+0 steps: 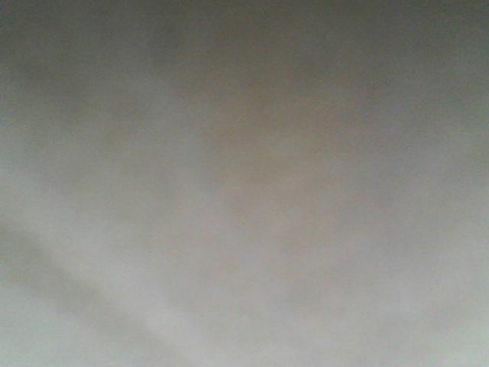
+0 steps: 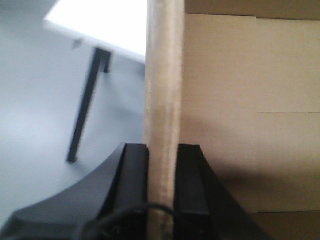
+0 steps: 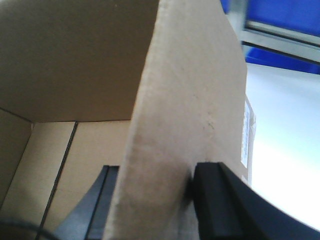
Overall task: Grab box from left shelf to table start
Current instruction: 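Hold the box with both grippers while the base drives to the table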
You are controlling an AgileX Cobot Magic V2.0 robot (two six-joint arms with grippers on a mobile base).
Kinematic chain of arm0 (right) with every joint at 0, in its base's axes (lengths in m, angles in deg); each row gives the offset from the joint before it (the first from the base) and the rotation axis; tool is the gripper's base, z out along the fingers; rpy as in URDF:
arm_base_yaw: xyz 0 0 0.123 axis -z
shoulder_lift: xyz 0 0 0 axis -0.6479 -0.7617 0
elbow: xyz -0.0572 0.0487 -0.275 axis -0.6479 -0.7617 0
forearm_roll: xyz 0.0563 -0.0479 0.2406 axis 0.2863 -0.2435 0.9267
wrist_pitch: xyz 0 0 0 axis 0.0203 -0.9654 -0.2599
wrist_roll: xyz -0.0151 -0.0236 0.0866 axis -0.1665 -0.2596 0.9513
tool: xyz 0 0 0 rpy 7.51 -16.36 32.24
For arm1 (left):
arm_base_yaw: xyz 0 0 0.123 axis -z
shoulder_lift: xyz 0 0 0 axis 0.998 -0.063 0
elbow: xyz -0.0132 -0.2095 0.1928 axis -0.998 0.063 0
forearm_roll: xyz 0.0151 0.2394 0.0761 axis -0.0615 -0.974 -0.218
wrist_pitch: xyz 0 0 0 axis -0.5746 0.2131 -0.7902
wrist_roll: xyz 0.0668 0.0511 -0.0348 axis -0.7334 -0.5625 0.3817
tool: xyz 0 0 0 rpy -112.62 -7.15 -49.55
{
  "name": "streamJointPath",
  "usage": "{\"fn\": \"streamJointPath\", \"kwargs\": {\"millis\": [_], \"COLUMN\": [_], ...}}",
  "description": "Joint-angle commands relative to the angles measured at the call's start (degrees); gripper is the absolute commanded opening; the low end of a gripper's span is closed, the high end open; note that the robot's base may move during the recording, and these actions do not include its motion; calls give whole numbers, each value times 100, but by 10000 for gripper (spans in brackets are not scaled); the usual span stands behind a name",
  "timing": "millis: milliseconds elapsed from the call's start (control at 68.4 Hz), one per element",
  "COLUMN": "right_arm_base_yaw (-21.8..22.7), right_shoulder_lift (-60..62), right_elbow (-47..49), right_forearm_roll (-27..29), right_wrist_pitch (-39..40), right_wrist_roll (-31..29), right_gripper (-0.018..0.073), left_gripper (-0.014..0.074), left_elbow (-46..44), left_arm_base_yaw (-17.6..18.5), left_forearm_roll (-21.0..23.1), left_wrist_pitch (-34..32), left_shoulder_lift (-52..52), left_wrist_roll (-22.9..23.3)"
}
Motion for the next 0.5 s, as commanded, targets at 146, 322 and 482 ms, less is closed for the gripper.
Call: {"fn": "streamJointPath", "kwargs": {"millis": [146,322,482], "right_arm_base_yaw": [5,5,5], "right_shoulder_lift": [-10,-10,-10], "right_elbow": [157,157,157], "right_forearm_roll": [123,123,123], "right_wrist_pitch": [585,585,585], "right_wrist_roll": [21,21,21], "right_gripper": [58,58,58], "left_gripper": [-99,-99,-99], "left_elbow": [-56,-56,-56], "left_arm_base_yaw": [21,21,21], "left_forearm_roll": [-264,-264,-264], "left_wrist_pitch": [384,384,384], "left_shoulder_lift": [-88,-88,-88], "left_wrist_roll": [18,18,18]}}
